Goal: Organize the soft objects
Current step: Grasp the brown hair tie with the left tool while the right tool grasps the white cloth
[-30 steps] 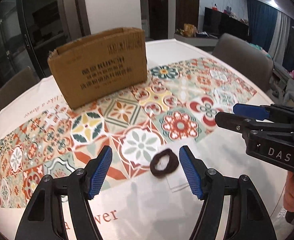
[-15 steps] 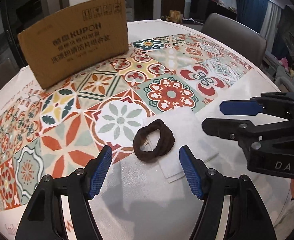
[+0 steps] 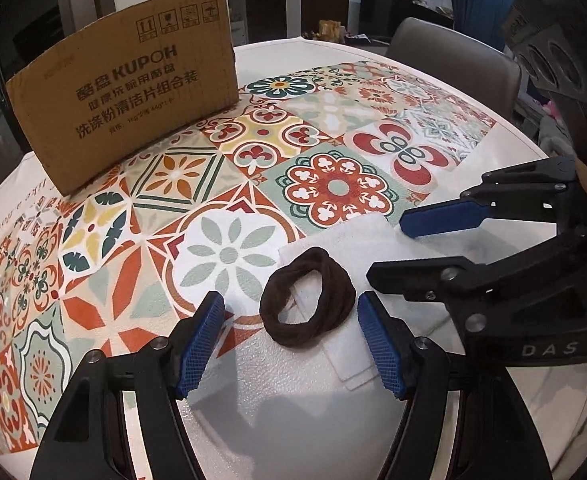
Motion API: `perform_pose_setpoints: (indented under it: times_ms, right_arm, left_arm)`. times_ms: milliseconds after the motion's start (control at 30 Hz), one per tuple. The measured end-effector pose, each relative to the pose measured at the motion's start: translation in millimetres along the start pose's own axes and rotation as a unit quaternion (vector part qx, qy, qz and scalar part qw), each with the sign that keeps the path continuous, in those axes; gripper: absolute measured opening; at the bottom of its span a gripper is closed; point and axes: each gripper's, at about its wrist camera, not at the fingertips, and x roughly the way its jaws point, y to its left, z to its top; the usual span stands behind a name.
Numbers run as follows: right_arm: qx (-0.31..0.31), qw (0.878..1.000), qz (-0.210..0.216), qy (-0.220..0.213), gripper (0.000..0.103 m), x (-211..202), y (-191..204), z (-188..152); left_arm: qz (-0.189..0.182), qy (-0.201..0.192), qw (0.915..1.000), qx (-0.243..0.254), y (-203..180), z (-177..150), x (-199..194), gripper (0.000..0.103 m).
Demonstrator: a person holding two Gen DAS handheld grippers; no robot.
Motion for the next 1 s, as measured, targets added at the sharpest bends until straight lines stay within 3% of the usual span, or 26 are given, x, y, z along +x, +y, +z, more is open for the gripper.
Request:
perform_pose_setpoints:
  times_ms: [67, 233, 433, 633, 800, 1000]
  right_arm:
    - [-0.011, 1.000, 0.000, 0.000, 0.046, 1.7, 2.0, 1.4]
    - [-0.029, 1.000, 0.004, -0.001, 0.046, 4.5, 4.6, 4.2]
    - [-0.031, 0.999, 0.009, -0.006, 0.046, 4.1, 3.3, 3.4]
    - [-0.061, 0.998, -0.017, -0.005, 0.046, 5.3, 14.5, 0.8]
    - [-0.052, 0.999, 0.006, -0.006, 0.046, 4.8, 15.4, 1.5]
    - [-0.100, 0.995, -0.025, -0.020, 0.046, 4.7, 29.4, 2.4]
  left_arm:
    - [-0.005, -0.001, 1.0000, -0.001, -0.2, -0.3, 0.5, 0.062]
    - [-0.035, -0.012, 0.9993, 0.011, -5.3, -2.8, -2.5, 0.035]
    - [-0.034, -0.015, 0.9991, 0.020, -12.3, -4.7, -6.7, 0.016]
    - [-0.006, -0.013, 0.9999, -0.003, -1.1, -7.0, -13.4, 0.015]
    - [-0.010, -0.006, 0.9998, -0.019, 1.7, -11.7, -13.4, 0.015]
    - [-0.008, -0.012, 0.9992, -0.038, 6.1, -15.5, -14.2, 0.015]
